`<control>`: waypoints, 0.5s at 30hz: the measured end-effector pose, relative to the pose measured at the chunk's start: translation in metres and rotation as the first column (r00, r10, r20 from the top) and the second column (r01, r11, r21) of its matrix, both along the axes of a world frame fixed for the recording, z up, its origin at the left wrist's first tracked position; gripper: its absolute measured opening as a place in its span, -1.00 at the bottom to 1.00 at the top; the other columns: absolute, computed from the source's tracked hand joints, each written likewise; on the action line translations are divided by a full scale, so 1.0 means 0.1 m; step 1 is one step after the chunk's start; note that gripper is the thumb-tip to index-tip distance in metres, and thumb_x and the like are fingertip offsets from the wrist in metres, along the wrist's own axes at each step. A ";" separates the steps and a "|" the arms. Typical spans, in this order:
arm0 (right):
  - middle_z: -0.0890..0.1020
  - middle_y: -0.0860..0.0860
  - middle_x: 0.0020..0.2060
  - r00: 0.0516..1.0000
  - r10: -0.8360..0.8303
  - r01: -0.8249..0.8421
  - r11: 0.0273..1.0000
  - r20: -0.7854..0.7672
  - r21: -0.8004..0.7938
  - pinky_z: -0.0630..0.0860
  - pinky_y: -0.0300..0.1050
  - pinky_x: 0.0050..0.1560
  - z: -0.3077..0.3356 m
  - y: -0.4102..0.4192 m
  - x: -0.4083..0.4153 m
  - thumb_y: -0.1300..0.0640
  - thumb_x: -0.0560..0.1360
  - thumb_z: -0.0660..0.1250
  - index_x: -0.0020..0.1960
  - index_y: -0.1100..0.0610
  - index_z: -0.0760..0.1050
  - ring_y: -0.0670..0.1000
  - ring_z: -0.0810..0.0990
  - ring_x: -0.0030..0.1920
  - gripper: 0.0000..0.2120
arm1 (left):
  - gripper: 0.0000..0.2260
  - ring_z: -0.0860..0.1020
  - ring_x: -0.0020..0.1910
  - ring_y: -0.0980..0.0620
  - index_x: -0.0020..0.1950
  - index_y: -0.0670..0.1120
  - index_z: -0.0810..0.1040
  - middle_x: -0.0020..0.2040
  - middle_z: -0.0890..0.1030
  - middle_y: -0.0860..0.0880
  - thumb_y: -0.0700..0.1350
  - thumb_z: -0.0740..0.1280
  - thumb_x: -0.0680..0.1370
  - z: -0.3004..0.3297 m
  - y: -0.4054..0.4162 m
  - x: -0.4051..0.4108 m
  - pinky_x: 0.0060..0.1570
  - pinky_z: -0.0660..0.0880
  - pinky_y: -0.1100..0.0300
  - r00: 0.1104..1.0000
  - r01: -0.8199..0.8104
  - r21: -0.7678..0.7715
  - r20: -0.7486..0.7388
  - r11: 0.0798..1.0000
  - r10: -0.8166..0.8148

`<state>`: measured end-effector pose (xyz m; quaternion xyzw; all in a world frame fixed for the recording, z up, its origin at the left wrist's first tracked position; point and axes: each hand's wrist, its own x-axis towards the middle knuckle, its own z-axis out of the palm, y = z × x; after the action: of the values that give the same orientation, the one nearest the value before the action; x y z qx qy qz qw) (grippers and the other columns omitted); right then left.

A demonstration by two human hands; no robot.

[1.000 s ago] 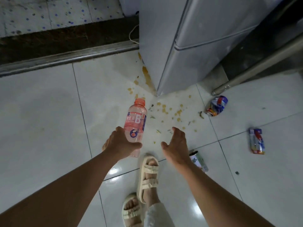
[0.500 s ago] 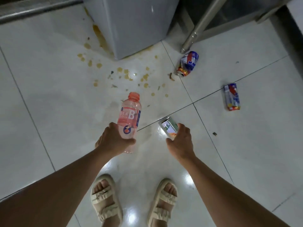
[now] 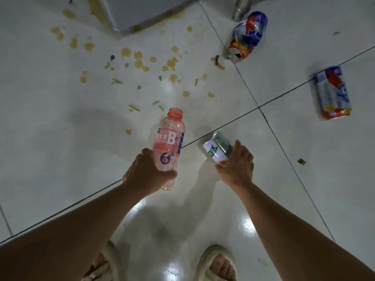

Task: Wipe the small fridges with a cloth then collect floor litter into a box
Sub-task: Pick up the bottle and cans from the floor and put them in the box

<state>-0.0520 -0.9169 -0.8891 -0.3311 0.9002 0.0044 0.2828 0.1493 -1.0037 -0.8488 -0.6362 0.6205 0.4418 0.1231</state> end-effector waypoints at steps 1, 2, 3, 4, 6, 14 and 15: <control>0.28 0.16 0.39 1.000 -0.010 0.010 1.000 0.000 -0.006 0.24 0.04 0.37 -0.06 -0.02 -0.01 0.06 0.39 0.40 0.50 0.17 0.03 0.18 0.24 0.39 -0.17 | -0.40 0.55 -0.06 -0.04 0.15 -0.08 0.32 -0.01 0.53 -0.01 0.12 0.50 0.27 -0.04 -0.01 0.00 -0.05 0.58 0.07 1.000 0.000 0.003 0.003 1.000 0.000; 0.32 0.16 0.36 1.000 -0.013 0.013 1.000 0.004 -0.011 0.28 0.04 0.33 -0.10 -0.03 0.00 0.07 0.39 0.40 0.49 0.17 0.08 0.19 0.30 0.35 -0.21 | -0.40 0.55 -0.06 -0.04 0.16 -0.08 0.32 -0.01 0.53 -0.01 0.12 0.49 0.27 -0.06 -0.02 0.01 -0.06 0.57 0.07 1.000 -0.003 0.007 0.006 1.000 0.003; 0.37 0.17 0.32 1.000 -0.012 0.012 1.000 0.010 -0.014 0.32 0.03 0.27 -0.13 -0.04 0.00 0.09 0.40 0.40 0.46 0.18 0.13 0.19 0.35 0.30 -0.27 | -0.40 0.55 -0.07 -0.04 0.15 -0.08 0.32 -0.01 0.54 0.00 0.13 0.49 0.27 -0.07 -0.02 0.01 -0.06 0.57 0.08 1.000 -0.004 0.011 0.009 1.000 0.004; 0.41 0.17 0.27 1.000 -0.007 0.007 1.000 0.012 -0.012 0.36 0.04 0.22 -0.13 -0.05 0.00 0.10 0.41 0.39 0.42 0.18 0.18 0.19 0.39 0.26 -0.33 | -0.40 0.55 -0.06 -0.04 0.15 -0.07 0.32 0.00 0.54 -0.01 0.13 0.49 0.27 -0.06 -0.03 0.02 -0.06 0.57 0.07 1.000 -0.001 0.014 0.015 1.000 0.001; 0.44 0.16 0.22 1.000 0.005 -0.005 1.000 0.000 0.002 0.39 0.05 0.16 -0.05 -0.06 0.02 0.10 0.42 0.39 0.35 0.18 0.24 0.18 0.41 0.22 -0.42 | -0.39 0.56 -0.05 -0.05 0.16 -0.07 0.32 0.01 0.54 -0.02 0.13 0.49 0.27 0.02 -0.04 0.05 -0.04 0.58 0.05 1.000 0.007 0.023 0.028 1.000 -0.008; 0.49 0.14 0.11 0.987 -0.133 0.144 0.982 0.095 -0.118 0.44 0.01 0.02 1.28 0.04 0.17 0.06 0.38 0.43 0.23 0.18 0.30 0.19 0.46 0.13 -0.48 | -0.35 0.55 0.03 -0.10 0.21 -0.10 0.31 0.07 0.53 -0.06 0.12 0.50 0.27 1.19 -0.06 0.00 0.03 0.57 -0.03 0.999 -0.011 0.030 0.040 0.999 0.010; 0.49 0.14 0.09 0.983 -0.146 0.161 0.978 0.115 -0.131 0.45 0.00 0.01 1.52 0.07 0.19 0.07 0.38 0.43 0.22 0.19 0.31 0.19 0.46 0.12 -0.49 | -0.35 0.55 0.03 -0.09 0.22 -0.10 0.30 0.08 0.53 -0.06 0.11 0.50 0.28 1.41 -0.05 -0.04 0.03 0.57 -0.02 0.999 -0.008 0.028 0.032 1.000 0.007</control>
<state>-0.0331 -0.9099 -0.7367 -0.2794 0.9051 -0.0980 0.3051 0.1456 -1.0085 -0.7080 -0.6437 0.6096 0.4409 0.1403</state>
